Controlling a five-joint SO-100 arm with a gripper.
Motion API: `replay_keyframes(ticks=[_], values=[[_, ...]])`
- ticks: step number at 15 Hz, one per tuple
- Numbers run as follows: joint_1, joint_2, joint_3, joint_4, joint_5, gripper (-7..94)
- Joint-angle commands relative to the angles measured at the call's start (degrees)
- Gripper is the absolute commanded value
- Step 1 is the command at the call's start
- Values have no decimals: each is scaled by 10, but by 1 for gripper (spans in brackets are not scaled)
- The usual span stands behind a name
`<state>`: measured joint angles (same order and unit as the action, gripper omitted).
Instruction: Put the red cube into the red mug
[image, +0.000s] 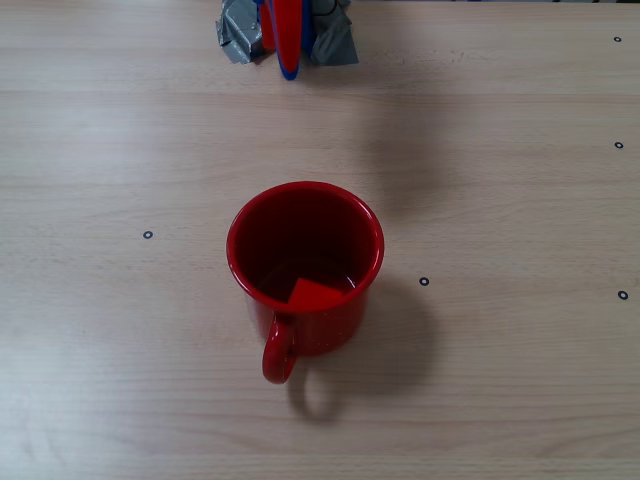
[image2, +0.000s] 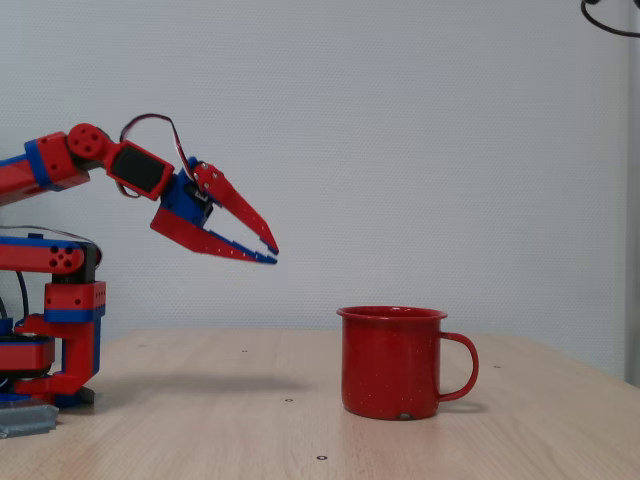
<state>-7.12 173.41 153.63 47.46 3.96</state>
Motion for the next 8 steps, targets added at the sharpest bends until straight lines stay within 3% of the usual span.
replay_keyframes(ticks=[1, 4, 8], values=[[-14, 41, 29, -19, 14, 0], [-18, 117, 120, -15, -32, 0], [-14, 176, 207, -11, -30, 0]])
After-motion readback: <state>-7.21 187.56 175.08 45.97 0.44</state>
